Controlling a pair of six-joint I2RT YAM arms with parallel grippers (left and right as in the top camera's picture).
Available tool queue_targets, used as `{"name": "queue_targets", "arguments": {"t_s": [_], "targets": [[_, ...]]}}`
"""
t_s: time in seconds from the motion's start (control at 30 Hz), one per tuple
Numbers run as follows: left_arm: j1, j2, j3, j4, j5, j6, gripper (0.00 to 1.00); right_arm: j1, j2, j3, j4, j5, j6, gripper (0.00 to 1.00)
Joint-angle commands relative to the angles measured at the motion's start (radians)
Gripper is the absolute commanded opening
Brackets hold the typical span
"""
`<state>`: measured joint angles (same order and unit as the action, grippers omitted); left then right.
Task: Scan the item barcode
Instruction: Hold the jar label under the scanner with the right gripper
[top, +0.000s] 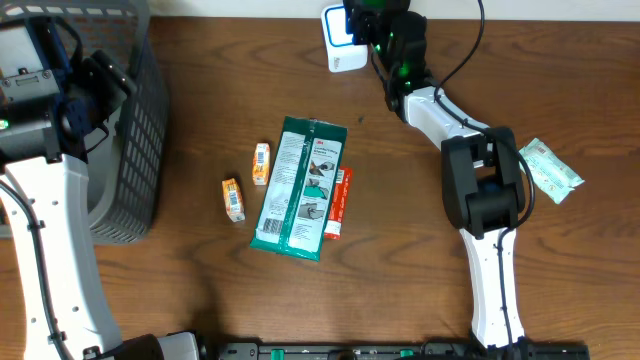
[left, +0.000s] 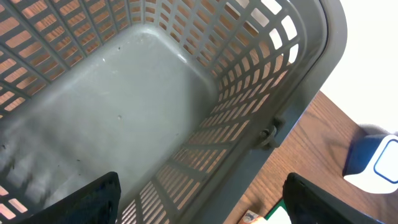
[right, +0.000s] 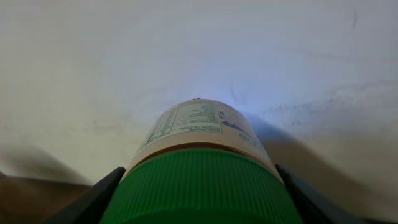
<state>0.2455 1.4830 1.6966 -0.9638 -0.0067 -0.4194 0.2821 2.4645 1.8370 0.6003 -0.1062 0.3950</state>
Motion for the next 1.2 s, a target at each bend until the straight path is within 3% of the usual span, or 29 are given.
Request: {"name": "queue_targets", "arguments": {"t_s": [0.0, 0.6, 0.9, 1.0, 1.17], "targets": [[0.003, 0.006, 0.009, 0.0, -0.009, 0.002, 0.84, 0.021, 0.037, 0.007, 0.042, 0.031, 0.012, 0.01], [0.003, 0.006, 0.009, 0.0, -0.009, 0.003, 0.84, 0.017, 0.071, 0.016, 0.152, -0.032, 0.024, 0.01], [0.003, 0.006, 0.009, -0.001, -0.009, 0.002, 0.84, 0.0, -0.04, 0.018, 0.129, -0.151, 0.046, 0.01], [0.003, 0.006, 0.009, 0.0, -0.009, 0.002, 0.84, 0.0, -0.127, 0.018, 0.025, -0.205, 0.046, 0.02], [0.003, 0.006, 0.009, -0.001, -0.009, 0.003, 0.84, -0.001, -0.332, 0.018, -0.452, -0.215, 0.042, 0.01]]}}
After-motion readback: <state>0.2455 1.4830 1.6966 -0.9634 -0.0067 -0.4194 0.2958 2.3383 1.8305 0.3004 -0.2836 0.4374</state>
